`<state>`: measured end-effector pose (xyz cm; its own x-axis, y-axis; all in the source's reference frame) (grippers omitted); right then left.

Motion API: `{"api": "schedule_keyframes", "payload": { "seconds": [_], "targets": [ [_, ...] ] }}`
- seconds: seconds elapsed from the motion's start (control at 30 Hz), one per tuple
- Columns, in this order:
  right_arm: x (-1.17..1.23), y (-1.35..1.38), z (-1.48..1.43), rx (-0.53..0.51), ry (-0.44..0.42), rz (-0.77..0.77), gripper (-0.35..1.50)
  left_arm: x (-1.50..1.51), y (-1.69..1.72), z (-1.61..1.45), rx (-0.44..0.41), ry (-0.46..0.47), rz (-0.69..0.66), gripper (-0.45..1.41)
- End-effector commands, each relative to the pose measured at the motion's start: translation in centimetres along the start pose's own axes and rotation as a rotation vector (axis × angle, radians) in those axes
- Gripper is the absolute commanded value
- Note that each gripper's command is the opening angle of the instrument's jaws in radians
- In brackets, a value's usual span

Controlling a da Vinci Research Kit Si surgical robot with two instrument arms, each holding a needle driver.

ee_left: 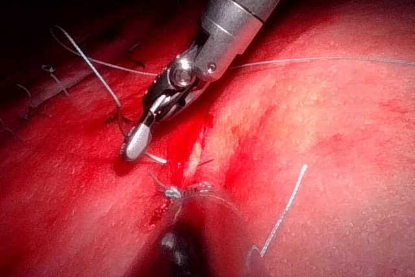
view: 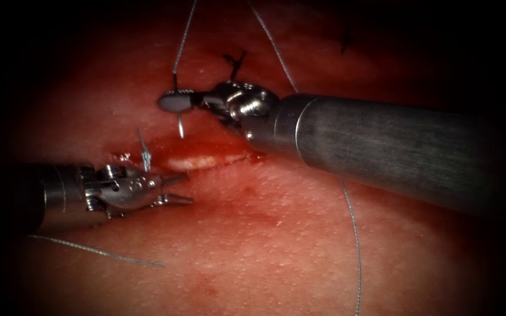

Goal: Wound Closure

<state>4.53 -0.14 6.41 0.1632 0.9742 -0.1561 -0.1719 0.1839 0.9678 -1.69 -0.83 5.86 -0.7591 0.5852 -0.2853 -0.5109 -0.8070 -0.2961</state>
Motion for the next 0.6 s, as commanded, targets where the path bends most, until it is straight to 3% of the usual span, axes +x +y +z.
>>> {"api": "schedule_keyframes", "payload": {
  "seconds": [0.03, 0.4, 0.6],
  "targets": [
    [0.07, -0.01, 0.08, 0.017, -0.005, 0.03, -0.35, 0.05, -0.01, 0.07, 0.0, 0.002, 0.001, 0.27],
    [-0.14, -0.18, 0.11, 0.048, -0.09, 0.084, -0.35, 0.04, -0.03, 0.04, -0.004, 0.002, 0.003, 0.27],
    [-0.37, -0.31, 0.13, 0.052, -0.153, 0.083, -0.35, 0.05, -0.04, 0.02, -0.007, 0.002, 0.002, 0.25]
  ]
}}
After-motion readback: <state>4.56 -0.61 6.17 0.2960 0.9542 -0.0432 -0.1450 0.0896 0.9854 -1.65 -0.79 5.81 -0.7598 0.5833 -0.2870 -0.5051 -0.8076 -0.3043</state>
